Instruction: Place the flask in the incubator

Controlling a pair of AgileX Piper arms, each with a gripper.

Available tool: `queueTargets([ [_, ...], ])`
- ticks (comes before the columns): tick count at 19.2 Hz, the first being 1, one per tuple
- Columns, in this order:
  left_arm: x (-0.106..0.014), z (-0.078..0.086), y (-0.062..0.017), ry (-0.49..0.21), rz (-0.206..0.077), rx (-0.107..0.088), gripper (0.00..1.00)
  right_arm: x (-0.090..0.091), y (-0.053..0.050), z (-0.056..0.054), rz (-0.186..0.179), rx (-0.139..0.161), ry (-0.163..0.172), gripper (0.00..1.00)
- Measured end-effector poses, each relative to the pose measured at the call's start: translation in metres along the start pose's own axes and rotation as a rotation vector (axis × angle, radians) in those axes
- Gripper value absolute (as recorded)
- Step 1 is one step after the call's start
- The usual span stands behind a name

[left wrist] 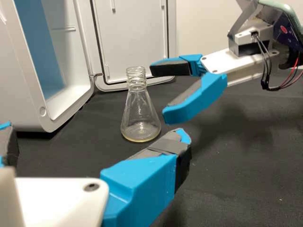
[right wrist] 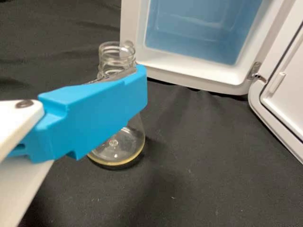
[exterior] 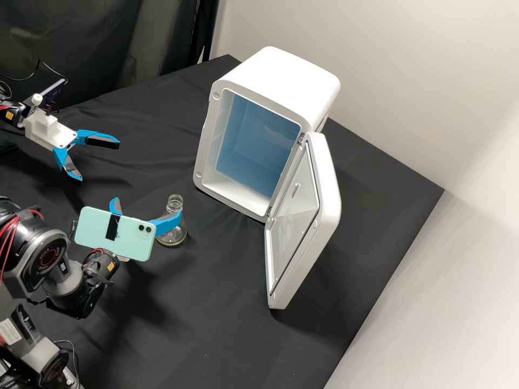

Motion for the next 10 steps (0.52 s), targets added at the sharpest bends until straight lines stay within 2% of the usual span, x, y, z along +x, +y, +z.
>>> queueTargets([
  [2,0.0001,0.0003,-0.0001,-0.002,0.000,0.000,1.00,-0.0010,0.0026,-0.0039,0.026,0.007,0.005,1.00],
  [4,0.0005,0.0014,-0.0002,-0.009,-0.002,0.002,1.00,-0.0017,0.0031,-0.0089,0.037,0.011,0.020,1.00],
  [6,0.0005,0.0014,-0.0002,-0.009,-0.002,0.002,1.00,-0.0014,0.0013,-0.0109,0.029,0.010,0.029,1.00],
  [10,0.0008,0.0021,-0.0003,-0.012,-0.003,0.002,1.00,0.0006,-0.0033,-0.0075,0.003,0.014,0.010,1.00],
])
